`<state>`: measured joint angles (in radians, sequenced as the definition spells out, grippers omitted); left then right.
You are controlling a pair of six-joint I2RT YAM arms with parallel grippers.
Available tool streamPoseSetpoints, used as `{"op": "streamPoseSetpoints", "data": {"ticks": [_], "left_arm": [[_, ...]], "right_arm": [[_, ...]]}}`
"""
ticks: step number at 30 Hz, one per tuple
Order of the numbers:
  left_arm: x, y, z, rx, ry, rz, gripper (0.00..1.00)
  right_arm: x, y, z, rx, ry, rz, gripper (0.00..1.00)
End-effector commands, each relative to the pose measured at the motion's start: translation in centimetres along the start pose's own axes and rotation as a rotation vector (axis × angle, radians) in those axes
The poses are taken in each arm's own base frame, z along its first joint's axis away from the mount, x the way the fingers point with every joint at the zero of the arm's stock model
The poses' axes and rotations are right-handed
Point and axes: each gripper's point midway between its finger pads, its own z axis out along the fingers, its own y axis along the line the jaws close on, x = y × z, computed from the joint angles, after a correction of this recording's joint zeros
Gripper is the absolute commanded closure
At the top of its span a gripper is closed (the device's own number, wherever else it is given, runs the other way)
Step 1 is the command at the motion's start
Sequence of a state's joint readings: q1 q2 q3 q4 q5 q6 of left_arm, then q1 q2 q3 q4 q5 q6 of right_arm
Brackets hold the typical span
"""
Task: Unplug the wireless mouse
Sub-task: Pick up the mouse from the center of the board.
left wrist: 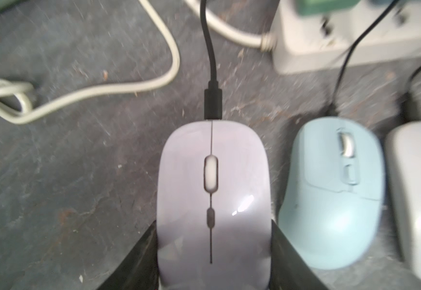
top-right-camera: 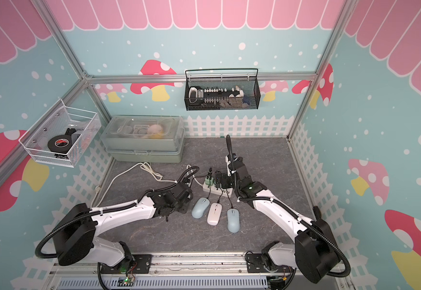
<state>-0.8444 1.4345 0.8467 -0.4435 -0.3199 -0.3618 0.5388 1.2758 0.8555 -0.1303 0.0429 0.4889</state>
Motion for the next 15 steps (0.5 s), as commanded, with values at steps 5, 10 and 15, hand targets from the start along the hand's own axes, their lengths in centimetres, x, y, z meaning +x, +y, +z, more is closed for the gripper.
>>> {"op": "streamPoseSetpoints", "data": {"ticks": [5, 10, 15], "left_arm": [[-4.2, -0.4, -2.7, 0.146, -0.223, -0.051, 0.67], [-4.4, -0.8, -3.0, 0.221, -0.258, -0.055, 0.66], [-4.3, -0.9, -3.1, 0.244, -0.271, -0.042, 0.65]], "right_arm": [[-2.2, 4.0, -1.7, -0.220, -0.082, 0.118, 0.10], [-2.4, 6.8, -1.1, -0.369, -0.066, 0.220, 0.15], [-1.9, 8.8, 0.5, -0.427, -0.037, 0.246, 0.22]]}}
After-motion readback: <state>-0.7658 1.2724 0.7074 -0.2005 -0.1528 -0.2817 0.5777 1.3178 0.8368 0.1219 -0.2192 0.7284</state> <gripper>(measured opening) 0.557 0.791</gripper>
